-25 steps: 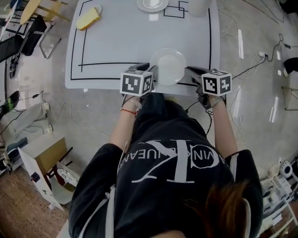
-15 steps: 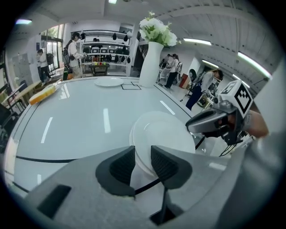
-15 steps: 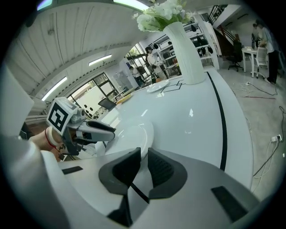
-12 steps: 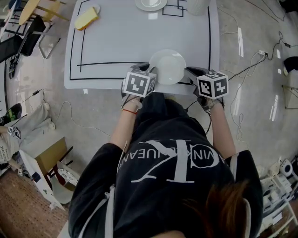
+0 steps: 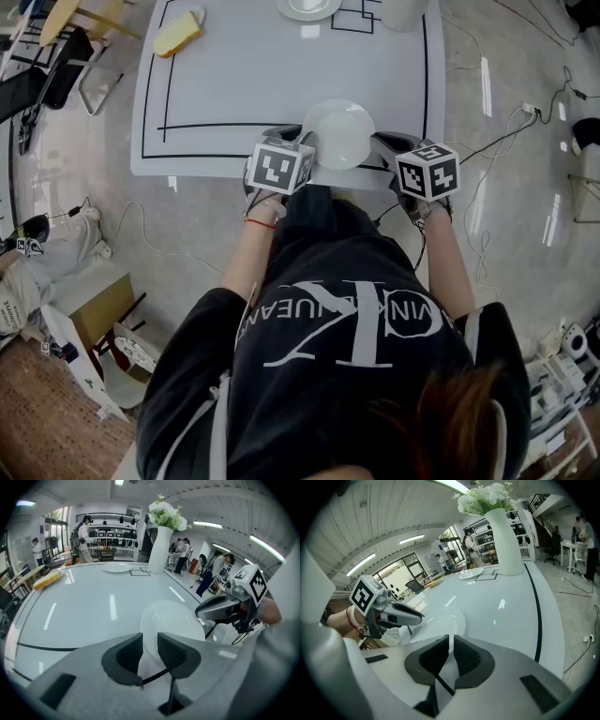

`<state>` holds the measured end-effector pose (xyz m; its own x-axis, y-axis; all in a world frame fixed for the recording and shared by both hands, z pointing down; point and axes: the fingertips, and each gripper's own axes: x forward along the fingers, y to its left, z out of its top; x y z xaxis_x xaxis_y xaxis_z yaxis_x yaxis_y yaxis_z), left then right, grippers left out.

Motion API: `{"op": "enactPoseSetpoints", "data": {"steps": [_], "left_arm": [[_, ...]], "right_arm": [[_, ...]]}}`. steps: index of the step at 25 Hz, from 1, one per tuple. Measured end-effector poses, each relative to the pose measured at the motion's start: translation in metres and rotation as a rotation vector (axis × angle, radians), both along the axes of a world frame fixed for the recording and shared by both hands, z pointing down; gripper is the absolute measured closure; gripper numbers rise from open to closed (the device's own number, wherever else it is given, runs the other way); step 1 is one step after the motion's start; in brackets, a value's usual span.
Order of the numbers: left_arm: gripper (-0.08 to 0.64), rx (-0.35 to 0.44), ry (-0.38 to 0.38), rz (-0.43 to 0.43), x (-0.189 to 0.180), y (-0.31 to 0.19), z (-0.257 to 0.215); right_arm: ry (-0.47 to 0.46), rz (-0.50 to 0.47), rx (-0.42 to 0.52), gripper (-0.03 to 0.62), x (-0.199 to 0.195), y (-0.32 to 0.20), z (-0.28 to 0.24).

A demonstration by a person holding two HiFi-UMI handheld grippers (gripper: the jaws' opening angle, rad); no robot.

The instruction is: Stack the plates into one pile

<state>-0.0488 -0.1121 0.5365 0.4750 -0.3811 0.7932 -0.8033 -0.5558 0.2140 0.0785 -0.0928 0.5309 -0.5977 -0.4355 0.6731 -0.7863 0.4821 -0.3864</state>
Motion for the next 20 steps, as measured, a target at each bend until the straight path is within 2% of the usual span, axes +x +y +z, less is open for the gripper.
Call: {"op": "enactPoseSetpoints", "data": {"steps": [4,11,16,20], "left_arm": [[0.456,0.000,0.019,-0.021,-0.003,-0.003,0.000],[0.463,0.073,0.050,-0.066,-0.015,-0.021,-0.017],[0.506,0.125,0.064,-0.114,-0.028,-0.038,-0.027],[0.508,0.157,0.080,-0.143,-0.040,-0.053,-0.037]], "right_arm": [[-0.009,0.002,0.010,0.561,0.001,-0.003,-0.002],[-0.050,0.017,0.062,0.563,0.002,-0.016,-0.018],[-0.067,0.026,0.115,0.569,0.001,-0.034,-0.032],[-0.071,0.035,0.146,0.569,0.000,-0.050,-0.042]]}}
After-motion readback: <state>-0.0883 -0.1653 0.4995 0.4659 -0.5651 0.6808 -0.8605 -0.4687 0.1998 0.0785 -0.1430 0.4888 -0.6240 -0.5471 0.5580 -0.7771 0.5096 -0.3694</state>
